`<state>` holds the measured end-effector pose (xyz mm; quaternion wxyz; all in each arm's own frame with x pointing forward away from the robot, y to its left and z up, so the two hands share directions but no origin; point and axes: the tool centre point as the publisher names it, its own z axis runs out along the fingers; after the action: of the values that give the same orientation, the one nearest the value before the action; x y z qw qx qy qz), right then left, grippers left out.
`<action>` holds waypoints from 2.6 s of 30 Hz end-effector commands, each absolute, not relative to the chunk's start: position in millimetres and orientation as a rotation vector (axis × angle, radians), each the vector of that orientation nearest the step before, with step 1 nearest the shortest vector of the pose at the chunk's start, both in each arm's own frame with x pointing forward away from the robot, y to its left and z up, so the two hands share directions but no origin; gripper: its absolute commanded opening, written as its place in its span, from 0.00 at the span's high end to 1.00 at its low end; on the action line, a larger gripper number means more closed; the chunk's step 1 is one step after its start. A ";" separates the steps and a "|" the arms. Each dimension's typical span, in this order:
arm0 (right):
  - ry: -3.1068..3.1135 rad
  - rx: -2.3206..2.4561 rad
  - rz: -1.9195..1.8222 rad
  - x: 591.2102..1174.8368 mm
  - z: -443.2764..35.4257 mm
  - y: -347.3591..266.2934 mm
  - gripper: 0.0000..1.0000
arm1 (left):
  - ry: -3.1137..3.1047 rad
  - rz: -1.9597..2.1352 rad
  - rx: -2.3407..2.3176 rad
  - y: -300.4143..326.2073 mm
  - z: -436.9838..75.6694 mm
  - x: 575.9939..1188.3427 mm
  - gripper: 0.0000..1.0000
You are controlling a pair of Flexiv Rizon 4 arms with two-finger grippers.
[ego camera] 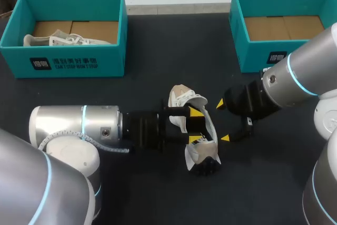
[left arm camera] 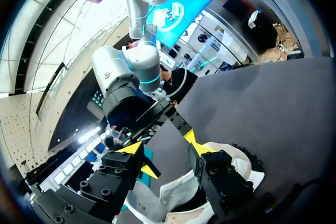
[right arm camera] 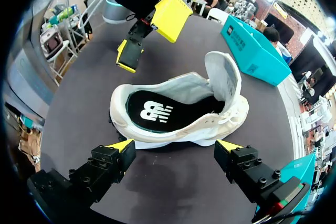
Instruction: Take the shoe out of the shoebox, open the shoe tongue, remove and reinsert the insole, then place the shoe into the shoebox
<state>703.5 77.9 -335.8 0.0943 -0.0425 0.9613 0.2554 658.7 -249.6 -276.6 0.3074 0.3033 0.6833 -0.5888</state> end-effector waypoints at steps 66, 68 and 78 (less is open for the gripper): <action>2.952 -0.131 0.685 724.4 -215.1 -41.9 0.00 | 2.294 -0.804 1.965 -217.5 -222.7 709.6 1.00; 2.952 -0.131 0.685 724.4 -215.1 -41.9 0.00 | 2.296 -0.719 2.022 -214.2 -225.8 708.0 1.00; 2.952 -0.131 0.685 724.4 -215.1 -41.9 0.00 | 2.306 -0.554 2.097 -208.3 -230.0 695.5 1.00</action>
<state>724.6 -41.8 -214.9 0.0540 -0.0433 0.9716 0.2264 695.0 -206.9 -231.9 0.0004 0.6591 0.7282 -0.1880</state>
